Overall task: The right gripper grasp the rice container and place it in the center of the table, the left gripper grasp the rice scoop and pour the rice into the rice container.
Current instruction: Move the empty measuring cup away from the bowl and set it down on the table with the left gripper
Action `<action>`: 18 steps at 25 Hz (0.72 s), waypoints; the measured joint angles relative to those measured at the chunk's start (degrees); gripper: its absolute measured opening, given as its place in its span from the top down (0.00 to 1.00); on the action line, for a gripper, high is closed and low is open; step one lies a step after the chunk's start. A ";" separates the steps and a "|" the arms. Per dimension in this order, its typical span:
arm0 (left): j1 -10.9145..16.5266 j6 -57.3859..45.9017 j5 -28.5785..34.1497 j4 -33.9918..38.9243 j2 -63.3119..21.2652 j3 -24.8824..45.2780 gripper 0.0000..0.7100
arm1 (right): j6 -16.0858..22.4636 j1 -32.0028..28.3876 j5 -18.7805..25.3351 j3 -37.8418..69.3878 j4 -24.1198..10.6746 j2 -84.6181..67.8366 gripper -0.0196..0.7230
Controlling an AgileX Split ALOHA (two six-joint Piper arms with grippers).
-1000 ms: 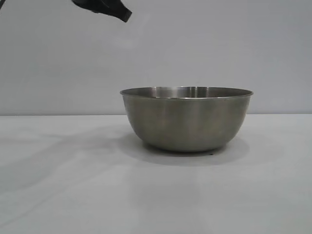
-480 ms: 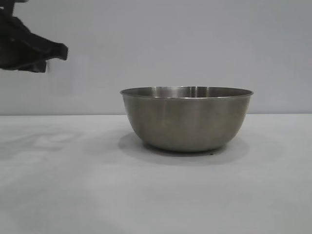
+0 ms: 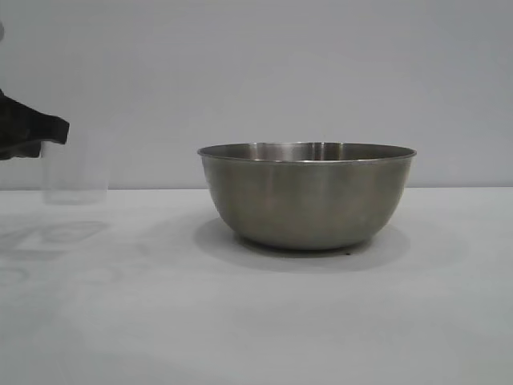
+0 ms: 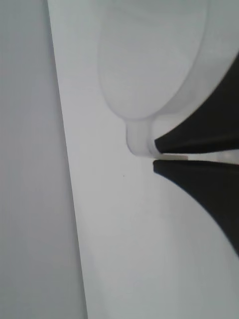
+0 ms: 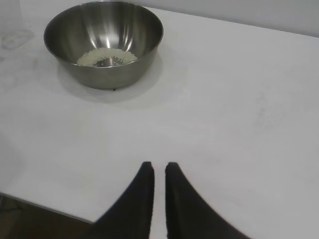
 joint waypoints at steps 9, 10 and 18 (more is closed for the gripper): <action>0.00 0.00 -0.37 1.61 0.57 2.31 1.00 | 0.00 0.00 0.00 0.00 0.03 0.00 0.90; 0.00 0.00 -0.37 1.61 0.57 2.66 0.93 | 0.00 0.00 0.00 0.00 0.03 0.00 0.90; 0.00 0.00 -0.37 2.53 0.57 7.20 0.71 | 0.00 0.00 0.00 0.00 0.03 0.00 0.90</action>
